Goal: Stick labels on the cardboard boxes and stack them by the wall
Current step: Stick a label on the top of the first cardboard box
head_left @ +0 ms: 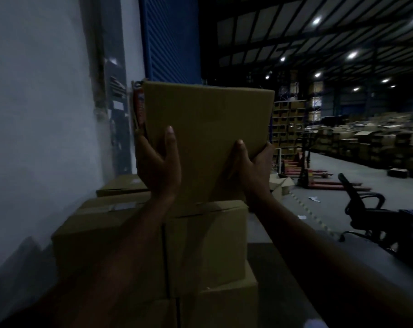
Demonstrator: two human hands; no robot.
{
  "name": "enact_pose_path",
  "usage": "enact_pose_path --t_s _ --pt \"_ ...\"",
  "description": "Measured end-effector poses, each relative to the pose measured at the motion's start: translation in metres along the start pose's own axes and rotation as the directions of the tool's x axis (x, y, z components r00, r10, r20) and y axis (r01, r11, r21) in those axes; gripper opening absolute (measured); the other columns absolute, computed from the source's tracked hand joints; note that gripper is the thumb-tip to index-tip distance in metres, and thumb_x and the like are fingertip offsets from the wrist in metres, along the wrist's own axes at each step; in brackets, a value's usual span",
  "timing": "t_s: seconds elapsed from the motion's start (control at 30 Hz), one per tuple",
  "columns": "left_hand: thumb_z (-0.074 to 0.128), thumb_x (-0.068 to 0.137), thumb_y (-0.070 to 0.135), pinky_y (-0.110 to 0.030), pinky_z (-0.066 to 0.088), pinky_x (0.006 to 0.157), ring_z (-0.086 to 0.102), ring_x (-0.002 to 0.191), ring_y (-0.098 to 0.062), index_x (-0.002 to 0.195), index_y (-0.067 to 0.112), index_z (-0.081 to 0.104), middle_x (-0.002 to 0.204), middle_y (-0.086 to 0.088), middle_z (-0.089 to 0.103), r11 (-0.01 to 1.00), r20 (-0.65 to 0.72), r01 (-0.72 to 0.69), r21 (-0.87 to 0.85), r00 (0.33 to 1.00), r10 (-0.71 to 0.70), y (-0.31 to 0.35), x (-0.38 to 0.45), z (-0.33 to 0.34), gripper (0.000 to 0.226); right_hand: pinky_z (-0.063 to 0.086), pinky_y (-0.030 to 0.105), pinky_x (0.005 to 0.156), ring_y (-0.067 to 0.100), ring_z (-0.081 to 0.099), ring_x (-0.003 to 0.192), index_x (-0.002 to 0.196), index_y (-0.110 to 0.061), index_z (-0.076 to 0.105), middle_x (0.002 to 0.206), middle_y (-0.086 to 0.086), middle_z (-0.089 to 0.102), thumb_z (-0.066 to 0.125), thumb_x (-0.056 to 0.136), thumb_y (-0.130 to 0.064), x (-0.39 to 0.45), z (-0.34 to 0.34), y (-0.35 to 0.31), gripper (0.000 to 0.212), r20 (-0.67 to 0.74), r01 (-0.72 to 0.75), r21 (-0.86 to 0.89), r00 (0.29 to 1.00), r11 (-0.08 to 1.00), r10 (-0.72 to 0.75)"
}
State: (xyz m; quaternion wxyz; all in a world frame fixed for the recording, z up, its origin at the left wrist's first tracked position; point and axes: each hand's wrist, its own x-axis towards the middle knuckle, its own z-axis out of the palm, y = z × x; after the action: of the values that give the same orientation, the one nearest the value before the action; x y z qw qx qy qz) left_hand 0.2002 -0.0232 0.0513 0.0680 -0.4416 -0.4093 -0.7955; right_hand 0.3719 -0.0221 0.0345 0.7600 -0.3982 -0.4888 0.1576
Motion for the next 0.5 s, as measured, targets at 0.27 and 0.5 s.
enact_pose_path --t_s 0.27,0.5 --pt "0.044 0.088 0.068 -0.029 0.044 0.092 0.057 0.116 -0.014 0.142 0.019 0.044 0.134 -0.001 0.058 0.987 0.208 0.098 -0.126 0.976 -0.071 0.080 -0.129 0.074 0.073 0.045 0.047 0.101 0.016 0.043 0.124 0.137 -0.031 0.025 0.136 -0.003 0.038 0.064 0.080 -0.055 0.017 -0.181 0.011 0.073 -0.122 -0.033 -0.145 0.992 0.989 0.016" --pt "0.066 0.086 0.054 -0.030 0.044 0.101 0.052 0.126 -0.016 0.147 0.011 0.039 0.140 -0.006 0.054 0.963 0.398 0.208 -0.170 0.909 -0.126 0.108 -0.248 0.114 0.079 0.044 0.044 0.102 0.016 0.043 0.125 0.141 -0.025 0.026 0.138 -0.001 0.040 0.065 0.081 -0.052 0.001 -0.306 0.037 0.076 -0.233 -0.077 -0.307 0.973 0.949 0.004"
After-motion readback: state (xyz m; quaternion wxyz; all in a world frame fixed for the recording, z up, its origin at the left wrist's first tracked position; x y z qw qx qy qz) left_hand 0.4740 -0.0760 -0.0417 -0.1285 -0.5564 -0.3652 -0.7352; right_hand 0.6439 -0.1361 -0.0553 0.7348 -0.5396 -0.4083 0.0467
